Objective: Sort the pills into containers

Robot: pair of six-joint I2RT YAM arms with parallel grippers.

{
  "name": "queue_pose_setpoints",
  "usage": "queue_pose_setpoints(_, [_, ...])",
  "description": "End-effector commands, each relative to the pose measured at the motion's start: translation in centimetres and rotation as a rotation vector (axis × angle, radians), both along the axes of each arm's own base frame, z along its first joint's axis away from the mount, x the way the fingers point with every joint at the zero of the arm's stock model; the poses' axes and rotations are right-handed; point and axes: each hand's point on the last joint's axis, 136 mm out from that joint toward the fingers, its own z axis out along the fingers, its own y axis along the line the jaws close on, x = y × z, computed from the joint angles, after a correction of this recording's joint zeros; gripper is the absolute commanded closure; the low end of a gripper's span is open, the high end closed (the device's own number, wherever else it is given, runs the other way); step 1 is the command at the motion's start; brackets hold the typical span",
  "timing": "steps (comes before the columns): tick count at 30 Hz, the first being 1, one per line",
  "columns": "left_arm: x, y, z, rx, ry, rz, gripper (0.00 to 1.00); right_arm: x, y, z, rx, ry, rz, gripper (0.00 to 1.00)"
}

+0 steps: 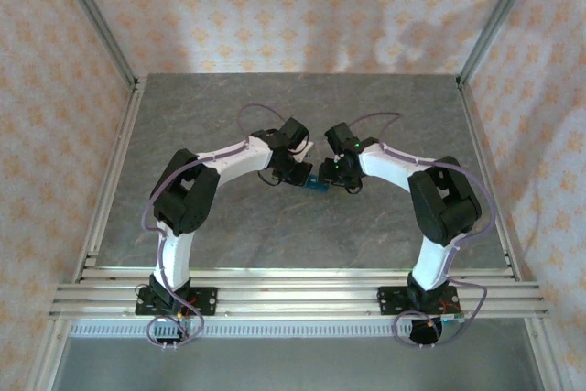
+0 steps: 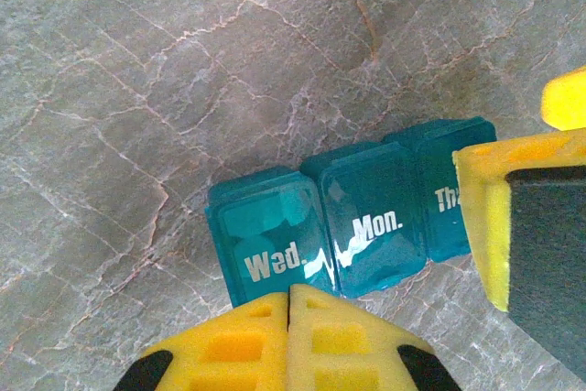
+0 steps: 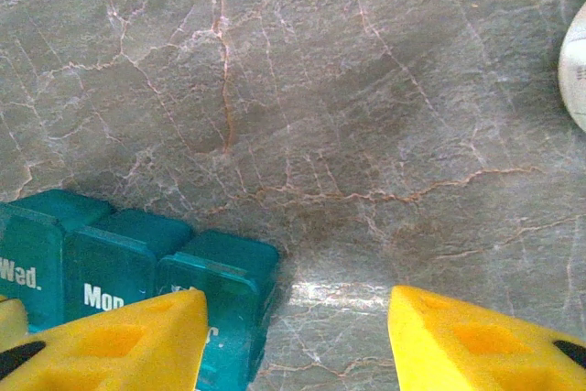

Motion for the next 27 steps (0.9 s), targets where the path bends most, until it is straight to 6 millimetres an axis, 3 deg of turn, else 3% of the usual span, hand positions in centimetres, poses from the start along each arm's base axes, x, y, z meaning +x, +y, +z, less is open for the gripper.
queue_pose_setpoints(1, [-0.3,0.4,-2.0,0.044,0.016,-0.001,1.00,-0.9,-2.2,-2.5,-0.109,0.060,-0.035,0.46])
queue_pose_setpoints(21, [-0.5,0.8,-3.9,0.112,0.021,-0.002,1.00,-1.1,-2.2,-2.9,-0.110,0.074,-0.033,0.46])
queue_pose_setpoints(25, [-0.2,0.6,-3.1,0.101,0.003,0.000,1.00,-1.0,-2.0,-2.6,-0.108,0.070,-0.027,0.46])
queue_pose_setpoints(27, [0.2,0.3,-1.7,0.082,-0.027,0.004,1.00,-0.8,-1.8,-2.2,-0.102,0.069,-0.021,0.46])
